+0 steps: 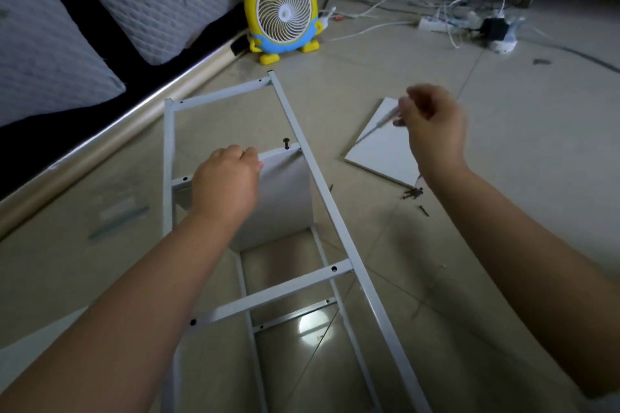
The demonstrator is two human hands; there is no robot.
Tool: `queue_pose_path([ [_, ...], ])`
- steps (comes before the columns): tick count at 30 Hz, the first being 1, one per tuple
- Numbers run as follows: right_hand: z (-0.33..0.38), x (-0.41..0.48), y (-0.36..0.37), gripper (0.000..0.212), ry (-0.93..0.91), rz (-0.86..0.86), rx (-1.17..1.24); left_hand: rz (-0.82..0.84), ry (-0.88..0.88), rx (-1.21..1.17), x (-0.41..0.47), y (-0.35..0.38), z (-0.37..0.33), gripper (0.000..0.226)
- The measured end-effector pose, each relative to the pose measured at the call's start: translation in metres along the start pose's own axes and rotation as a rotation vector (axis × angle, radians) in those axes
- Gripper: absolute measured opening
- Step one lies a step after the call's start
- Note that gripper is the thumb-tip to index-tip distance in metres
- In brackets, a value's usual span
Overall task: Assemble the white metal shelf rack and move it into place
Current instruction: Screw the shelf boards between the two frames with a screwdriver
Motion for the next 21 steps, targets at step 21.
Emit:
queue_pose_path([
  [21,0.095,-0.008,0.063,0.030,-0.495,0.228,-0.105,0.273,-0.046,0.153,0.007,-0.005,-0.003,0.028],
])
Point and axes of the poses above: each hand's wrist, its own x-axis towards the middle knuckle, its own y-axis out of the palm, z = x × y, the point moved 5 cm from there along x, towards the middle knuckle, and after that the axes turned 7 degrees about -y, right-handed, at the moved point
